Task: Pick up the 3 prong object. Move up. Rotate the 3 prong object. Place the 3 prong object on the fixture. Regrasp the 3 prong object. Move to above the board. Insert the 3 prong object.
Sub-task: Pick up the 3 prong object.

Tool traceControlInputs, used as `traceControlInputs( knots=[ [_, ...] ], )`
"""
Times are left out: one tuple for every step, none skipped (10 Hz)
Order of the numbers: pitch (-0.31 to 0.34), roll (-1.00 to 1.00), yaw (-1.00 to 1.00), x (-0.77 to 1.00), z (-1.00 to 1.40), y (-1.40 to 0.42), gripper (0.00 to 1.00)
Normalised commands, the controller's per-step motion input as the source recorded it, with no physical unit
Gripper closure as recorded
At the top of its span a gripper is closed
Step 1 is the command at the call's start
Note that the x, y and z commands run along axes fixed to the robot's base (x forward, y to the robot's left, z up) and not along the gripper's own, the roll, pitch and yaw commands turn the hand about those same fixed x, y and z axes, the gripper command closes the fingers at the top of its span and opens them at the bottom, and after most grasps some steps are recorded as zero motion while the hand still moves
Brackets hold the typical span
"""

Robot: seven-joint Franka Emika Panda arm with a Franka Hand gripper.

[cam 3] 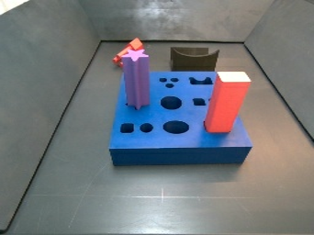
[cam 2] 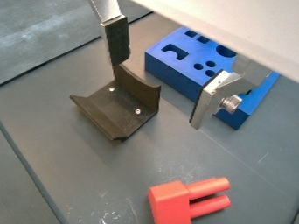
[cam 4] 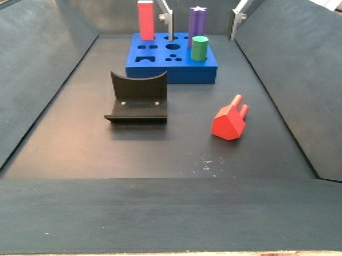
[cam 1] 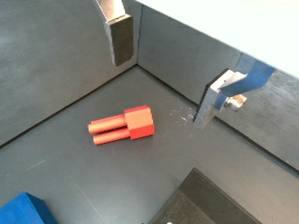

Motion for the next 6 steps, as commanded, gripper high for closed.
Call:
traceControlInputs(
  knots=[
    [0.000, 0.00, -0.11, 0.00, -0.36, 0.19, 0.00],
    [-0.050, 0.02, -0.70, -0.04, -0.63, 0.30, 0.00],
    [-0.074, 0.00, -0.95, 0.00, -0.63, 0.08, 0.00],
    [-0.077, 0.00, -1.00, 0.02, -0.55, 0.00, 0.00],
    [-0.103, 0.00, -0.94, 0.00, -0.47, 0.06, 0.00],
    [-0.146, -0.02, -0.89, 0.00, -0.42, 0.05, 0.00]
  ],
)
